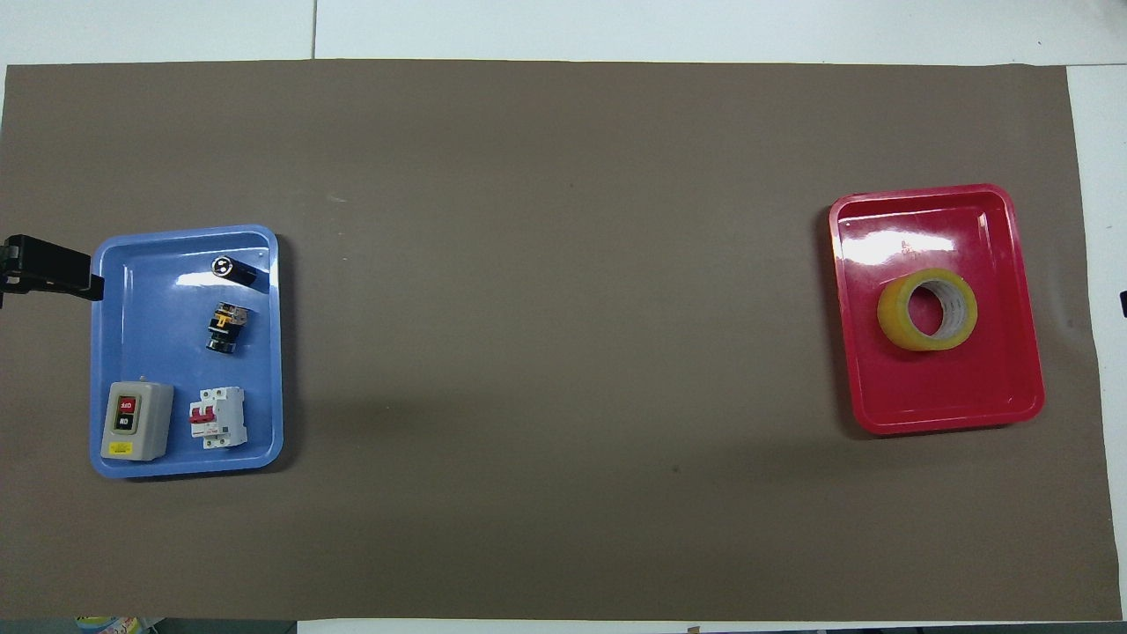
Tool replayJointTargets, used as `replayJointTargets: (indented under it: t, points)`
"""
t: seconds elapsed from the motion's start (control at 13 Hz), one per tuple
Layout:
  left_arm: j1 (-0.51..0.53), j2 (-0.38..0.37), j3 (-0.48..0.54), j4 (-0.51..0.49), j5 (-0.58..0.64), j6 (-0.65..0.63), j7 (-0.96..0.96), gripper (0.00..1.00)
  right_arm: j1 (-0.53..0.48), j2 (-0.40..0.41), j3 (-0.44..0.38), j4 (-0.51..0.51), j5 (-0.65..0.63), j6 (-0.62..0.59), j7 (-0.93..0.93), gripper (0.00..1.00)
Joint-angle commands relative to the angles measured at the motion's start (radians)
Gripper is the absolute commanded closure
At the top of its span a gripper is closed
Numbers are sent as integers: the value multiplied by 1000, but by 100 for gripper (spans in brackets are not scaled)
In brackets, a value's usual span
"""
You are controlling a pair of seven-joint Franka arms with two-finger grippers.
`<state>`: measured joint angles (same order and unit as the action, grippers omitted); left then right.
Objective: Place and move tape with both arms
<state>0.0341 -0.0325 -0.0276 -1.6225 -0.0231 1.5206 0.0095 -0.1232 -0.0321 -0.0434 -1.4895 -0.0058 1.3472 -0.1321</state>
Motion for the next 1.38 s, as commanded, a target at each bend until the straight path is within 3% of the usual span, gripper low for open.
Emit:
replayJointTargets:
  t: [0.0,0.23,1.31]
  points:
    - [6,-17,2,-14,-20,-2,14,0,105,15,-78,29,-17,-17,55,0]
    - [6,-17,2,-16,-20,-2,14,0,140,8,-95,29,-19,3,60,0]
    - [6,-17,2,-14,-20,-2,14,0,126,-8,-84,0,-25,62,147,0]
